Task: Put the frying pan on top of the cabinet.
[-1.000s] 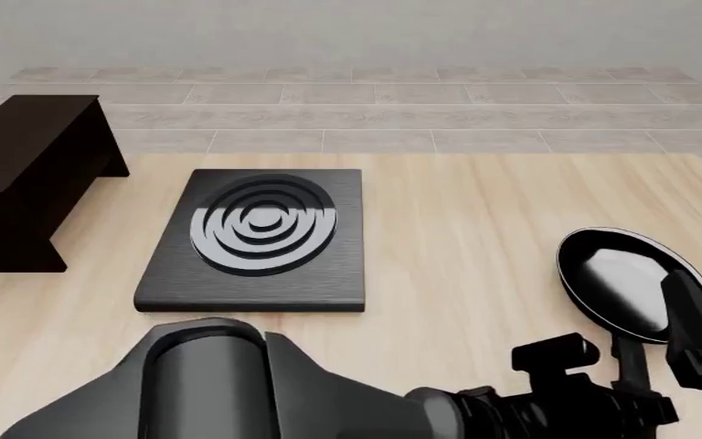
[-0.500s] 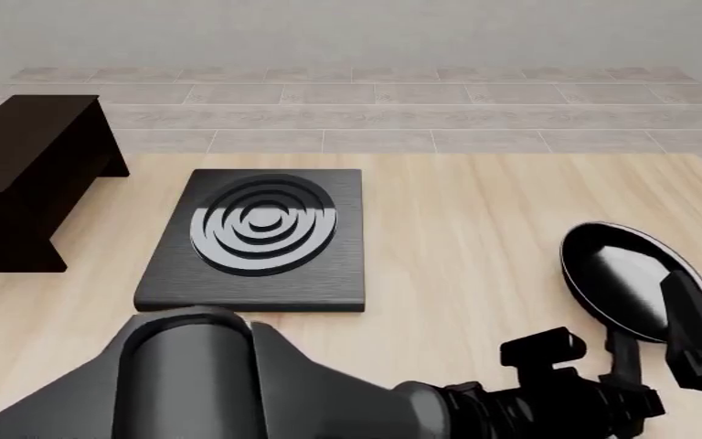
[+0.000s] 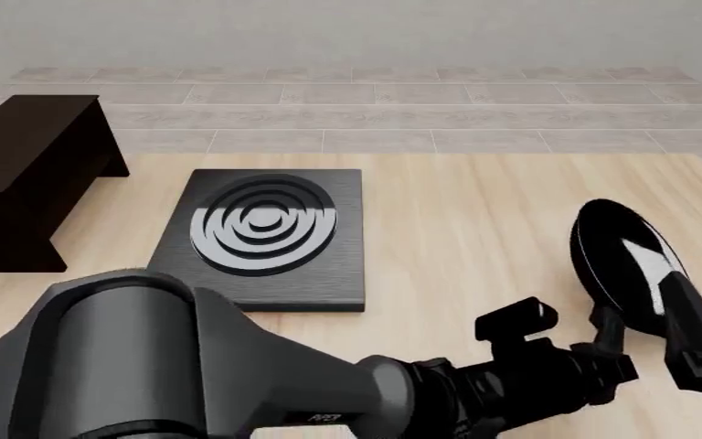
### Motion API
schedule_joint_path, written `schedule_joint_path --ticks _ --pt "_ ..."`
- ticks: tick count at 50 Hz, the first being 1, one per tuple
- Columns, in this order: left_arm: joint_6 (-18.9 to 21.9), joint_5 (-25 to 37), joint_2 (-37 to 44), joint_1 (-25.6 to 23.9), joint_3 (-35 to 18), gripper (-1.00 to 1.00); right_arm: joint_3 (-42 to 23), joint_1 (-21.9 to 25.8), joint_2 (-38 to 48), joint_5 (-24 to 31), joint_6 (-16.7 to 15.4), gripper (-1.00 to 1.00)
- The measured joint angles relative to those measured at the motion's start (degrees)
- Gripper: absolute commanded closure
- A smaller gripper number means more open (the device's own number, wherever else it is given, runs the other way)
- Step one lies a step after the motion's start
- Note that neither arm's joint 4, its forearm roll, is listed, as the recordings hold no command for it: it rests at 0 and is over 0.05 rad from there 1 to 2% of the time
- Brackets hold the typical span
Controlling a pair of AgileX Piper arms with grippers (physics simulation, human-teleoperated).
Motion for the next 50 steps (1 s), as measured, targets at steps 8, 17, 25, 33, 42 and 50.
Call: schedule_joint_path --ticks 8,17,25,33,42,50 --pt "0.15 -0.97 -1.56 0.55 2.1 1.0 0.0 0.11 -0.07 0.13 -0.14 -1.0" --pt "0.11 -1.95 -2.8 1.0 3.9 1.0 0.0 0.2 0.22 -0.08 -0.23 -1.0" --pt "-0.23 -3.12 -3.81 1.37 5.34 1.0 0.0 0.3 0.41 -0.22 -0.31 -1.0" --pt "-0.56 -4.21 -5.31 2.0 6.87 1.0 0.0 0.39 0.54 -0.3 -0.37 -1.0" --pt "-0.08 -4.45 -7.21 3.23 7.98 1.0 -0.01 0.48 0.64 -0.35 -0.48 -1.0" --pt "1.25 -3.39 -9.1 4.99 8.52 1.0 -0.01 0.54 0.8 -0.51 -0.53 -1.0"
